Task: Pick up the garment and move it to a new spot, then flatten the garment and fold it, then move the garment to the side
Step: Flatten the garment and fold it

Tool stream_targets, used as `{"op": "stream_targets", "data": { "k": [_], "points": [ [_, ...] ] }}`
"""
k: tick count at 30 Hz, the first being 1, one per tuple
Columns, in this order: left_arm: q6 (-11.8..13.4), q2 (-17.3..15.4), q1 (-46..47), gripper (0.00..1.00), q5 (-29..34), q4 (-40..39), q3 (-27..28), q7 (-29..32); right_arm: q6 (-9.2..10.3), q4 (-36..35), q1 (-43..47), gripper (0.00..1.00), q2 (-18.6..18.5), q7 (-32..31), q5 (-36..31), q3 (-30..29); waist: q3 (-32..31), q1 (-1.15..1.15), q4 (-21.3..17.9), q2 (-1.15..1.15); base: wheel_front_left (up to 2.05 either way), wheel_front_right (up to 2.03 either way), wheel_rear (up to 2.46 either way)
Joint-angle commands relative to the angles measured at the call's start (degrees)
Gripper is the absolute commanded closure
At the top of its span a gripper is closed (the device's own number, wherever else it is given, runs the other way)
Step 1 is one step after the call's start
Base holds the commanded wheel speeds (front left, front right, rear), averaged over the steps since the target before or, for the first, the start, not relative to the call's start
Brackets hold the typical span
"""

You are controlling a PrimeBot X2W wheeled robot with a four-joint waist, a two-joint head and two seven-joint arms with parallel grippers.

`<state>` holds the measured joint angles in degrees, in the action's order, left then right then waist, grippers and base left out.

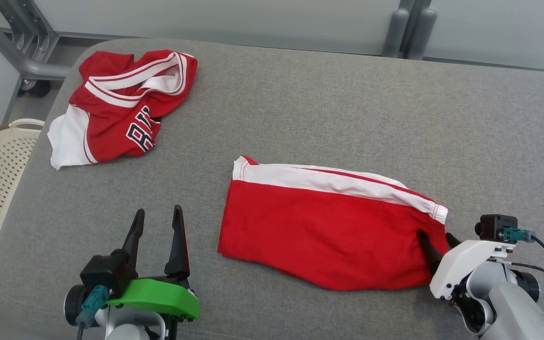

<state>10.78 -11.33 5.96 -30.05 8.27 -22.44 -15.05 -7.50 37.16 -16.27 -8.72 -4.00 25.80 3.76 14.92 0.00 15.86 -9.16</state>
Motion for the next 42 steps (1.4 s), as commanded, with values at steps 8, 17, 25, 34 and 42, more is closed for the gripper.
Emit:
{"op": "stream_targets", "data": {
  "k": [8, 17, 25, 34, 42],
  "points": [
    [-0.8, 0.6, 0.8, 0.0, 0.9, 1.0, 0.5, -0.1, 0.02, 3.9, -2.5, 0.67, -1.5, -4.3, 8.5, 3.7, 1.0, 0.0, 0.5, 0.0, 0.0, 0.0, 0.0],
    [-1.7, 1.0, 1.3, 0.0, 1.4, 1.9, 0.8, -0.1, 0.05, 1.8, -5.5, 1.0, -3.7, -5.0, 15.2, 8.5, 1.3, 0.0, -2.2, 0.0, 0.0, 0.0, 0.0],
    [-2.0, 1.8, 1.1, 0.0, 1.7, 2.2, 0.7, -0.1, 0.05, -4.0, -5.1, 1.0, -11.3, -10.4, 20.0, 9.8, 0.5, 0.0, -7.0, 0.0, 0.0, 0.0, 0.0],
    [-2.6, 2.5, 1.7, 0.0, 2.1, 2.2, 0.2, -0.1, 0.04, -5.8, -5.4, 1.0, -19.9, -17.4, 19.0, 3.0, 1.2, 0.0, -11.6, 0.0, 0.0, 0.0, 0.0],
    [-3.0, 2.6, 1.2, 0.0, 2.0, 3.1, 0.4, -0.1, 0.04, -6.7, -4.8, 1.0, -16.1, -20.2, 16.3, -1.2, 0.8, 0.0, -13.3, 0.0, 0.0, 0.0, 0.0]
  ]
}}
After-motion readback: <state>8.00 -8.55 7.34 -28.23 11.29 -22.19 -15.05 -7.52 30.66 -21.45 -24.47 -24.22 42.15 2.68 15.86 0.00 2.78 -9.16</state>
